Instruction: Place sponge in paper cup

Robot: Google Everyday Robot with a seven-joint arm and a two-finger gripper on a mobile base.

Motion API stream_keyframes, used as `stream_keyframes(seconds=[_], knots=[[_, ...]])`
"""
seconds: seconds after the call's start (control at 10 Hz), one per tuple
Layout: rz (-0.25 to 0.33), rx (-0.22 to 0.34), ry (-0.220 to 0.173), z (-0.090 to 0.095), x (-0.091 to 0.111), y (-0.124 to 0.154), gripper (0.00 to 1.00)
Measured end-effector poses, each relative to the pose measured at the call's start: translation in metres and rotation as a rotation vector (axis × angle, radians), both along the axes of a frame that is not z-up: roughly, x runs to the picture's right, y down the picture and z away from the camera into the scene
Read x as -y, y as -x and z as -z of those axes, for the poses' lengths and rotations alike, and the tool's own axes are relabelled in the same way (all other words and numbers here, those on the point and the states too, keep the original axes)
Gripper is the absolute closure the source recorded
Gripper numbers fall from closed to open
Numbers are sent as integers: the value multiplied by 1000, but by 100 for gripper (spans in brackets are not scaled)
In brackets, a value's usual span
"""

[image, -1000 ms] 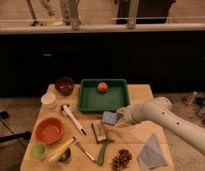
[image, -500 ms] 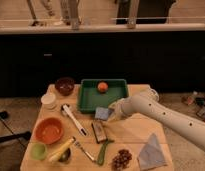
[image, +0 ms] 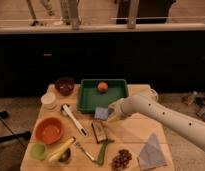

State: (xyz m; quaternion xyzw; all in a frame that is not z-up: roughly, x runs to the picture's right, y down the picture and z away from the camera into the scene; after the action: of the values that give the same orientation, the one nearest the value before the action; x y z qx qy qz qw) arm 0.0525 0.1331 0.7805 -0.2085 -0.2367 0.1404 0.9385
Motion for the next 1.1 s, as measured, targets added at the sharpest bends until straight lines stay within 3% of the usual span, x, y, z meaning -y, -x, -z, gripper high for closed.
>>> stream_keyframes(seconds=[0.3,0.5,0.8,1.1], knots=[[23,25,-27,-6,15,12,100],[49,59,-61,-23,44,35,100],[65,95,-95,-34,65,64,100],[55,106,-84,-38,72,91,100]])
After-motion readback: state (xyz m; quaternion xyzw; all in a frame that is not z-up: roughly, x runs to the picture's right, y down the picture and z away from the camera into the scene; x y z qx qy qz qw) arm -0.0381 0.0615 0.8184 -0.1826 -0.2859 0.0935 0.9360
